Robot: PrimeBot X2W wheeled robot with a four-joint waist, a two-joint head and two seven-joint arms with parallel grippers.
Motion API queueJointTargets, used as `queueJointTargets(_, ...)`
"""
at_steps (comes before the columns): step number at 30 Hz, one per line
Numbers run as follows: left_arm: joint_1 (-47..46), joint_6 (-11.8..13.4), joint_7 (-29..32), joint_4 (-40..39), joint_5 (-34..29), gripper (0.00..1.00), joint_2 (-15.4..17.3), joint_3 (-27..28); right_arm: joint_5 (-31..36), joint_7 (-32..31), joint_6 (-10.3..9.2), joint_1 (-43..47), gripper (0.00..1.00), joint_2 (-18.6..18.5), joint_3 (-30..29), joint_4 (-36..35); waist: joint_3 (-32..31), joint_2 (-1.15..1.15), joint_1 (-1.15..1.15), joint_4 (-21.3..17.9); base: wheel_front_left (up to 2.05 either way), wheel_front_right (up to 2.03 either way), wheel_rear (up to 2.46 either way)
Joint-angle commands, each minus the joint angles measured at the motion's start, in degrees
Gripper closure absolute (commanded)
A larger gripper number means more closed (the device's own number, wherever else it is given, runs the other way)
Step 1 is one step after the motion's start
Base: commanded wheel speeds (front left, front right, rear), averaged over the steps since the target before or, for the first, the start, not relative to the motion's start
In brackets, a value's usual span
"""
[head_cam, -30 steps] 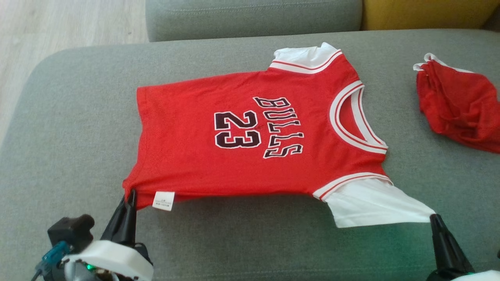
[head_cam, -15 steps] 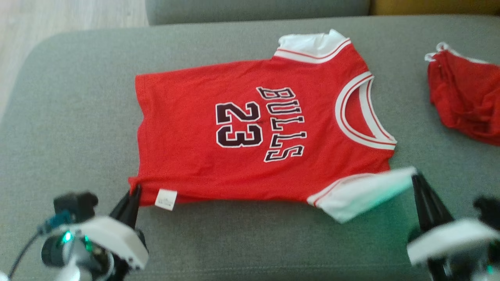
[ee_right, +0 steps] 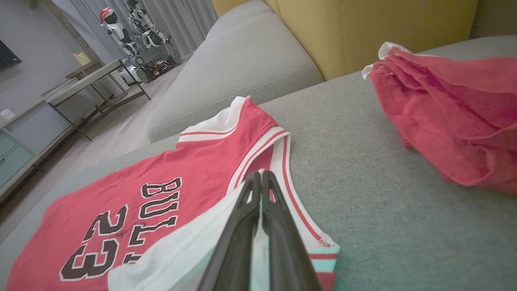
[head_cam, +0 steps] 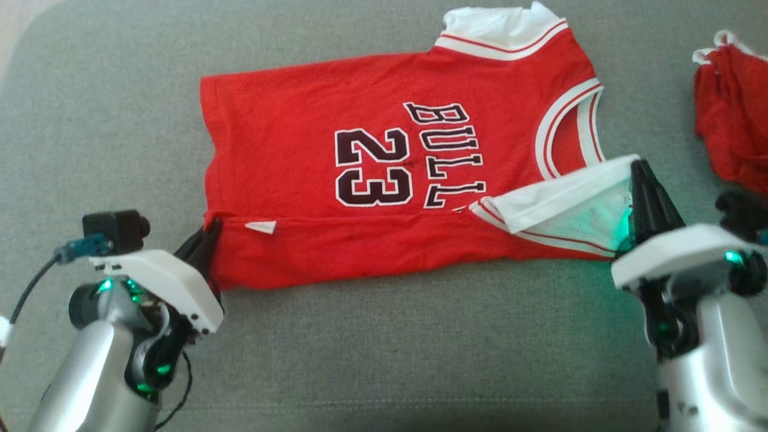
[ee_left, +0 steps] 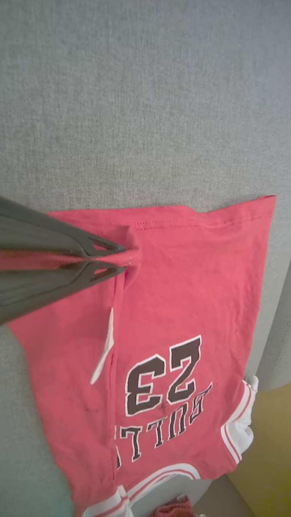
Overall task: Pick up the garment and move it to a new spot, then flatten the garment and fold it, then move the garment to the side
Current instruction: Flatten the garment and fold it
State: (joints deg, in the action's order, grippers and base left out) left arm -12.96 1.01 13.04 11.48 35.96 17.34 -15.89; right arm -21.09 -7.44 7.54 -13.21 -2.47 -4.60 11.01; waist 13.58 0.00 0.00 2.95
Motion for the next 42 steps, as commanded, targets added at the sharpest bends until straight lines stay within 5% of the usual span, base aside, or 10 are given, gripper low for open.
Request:
queueJointTargets(1, -2.97, -0.20, -0.10, -0.74, 0.21, 1.00, 1.19, 2.40, 0.36, 0.81, -0.05, -3.02, 1.00, -0.42, 1.29, -0.71, 0.71, 0.00, 0.00, -0.12, 0.00, 0.00, 0.00)
queueJointTargets(6, -4.80, -1.79, -1.30, 3.75, 1.04, 1.00, 0.34, 2.07, 0.02, 1.86, -0.05, -6.98, 1.00, -0.55, 2.83, 6.43, 2.01, 0.00, 0.00, -0.06, 0.00, 0.00, 0.00)
queueJointTargets(7, -4.90, -2.07, -1.83, 4.45, 1.05, 0.67, 0.09, 1.92, -0.35, 2.53, -0.05, -7.36, 0.89, -0.54, 3.21, 7.23, 2.11, 0.00, 0.00, 0.01, 0.00, 0.00, 0.00)
queueJointTargets(8, -4.89, -2.34, -2.45, 5.04, 1.12, 0.06, -0.18, 1.85, -0.79, 3.18, -0.05, -7.57, 0.53, -0.53, 3.66, 7.89, 2.18, 0.00, 0.00, 0.03, 0.00, 0.00, 0.00)
queueJointTargets(9, -4.83, -2.55, -3.31, 5.55, 1.20, 0.00, -0.43, 1.92, -1.37, 3.91, -0.05, -7.68, 0.00, -0.53, 4.06, 8.33, 2.26, 0.00, 0.00, 0.04, 0.00, 0.00, 0.00)
queueJointTargets(15, -2.13, -2.41, -12.56, 6.24, 0.81, 0.00, -2.82, 3.11, -1.73, 11.47, -0.05, -6.28, 0.00, -1.61, 7.24, 6.94, 1.65, 0.00, 0.00, 0.13, 0.00, 0.00, 0.00)
queueJointTargets(23, 1.89, 0.43, -26.32, 3.02, -3.45, 0.00, -5.20, 4.97, 6.76, 18.99, -0.05, -1.83, 0.00, -2.83, 6.74, 0.63, -1.00, 0.00, 0.00, 0.50, 0.00, 0.00, 0.00)
queueJointTargets(42, 12.62, -0.15, -28.02, -5.73, -21.80, 0.00, -8.82, 9.21, 12.26, 16.11, -0.05, 12.53, 0.00, -0.98, 4.43, -7.21, -6.87, 0.00, 0.00, -0.28, 0.00, 0.00, 0.00)
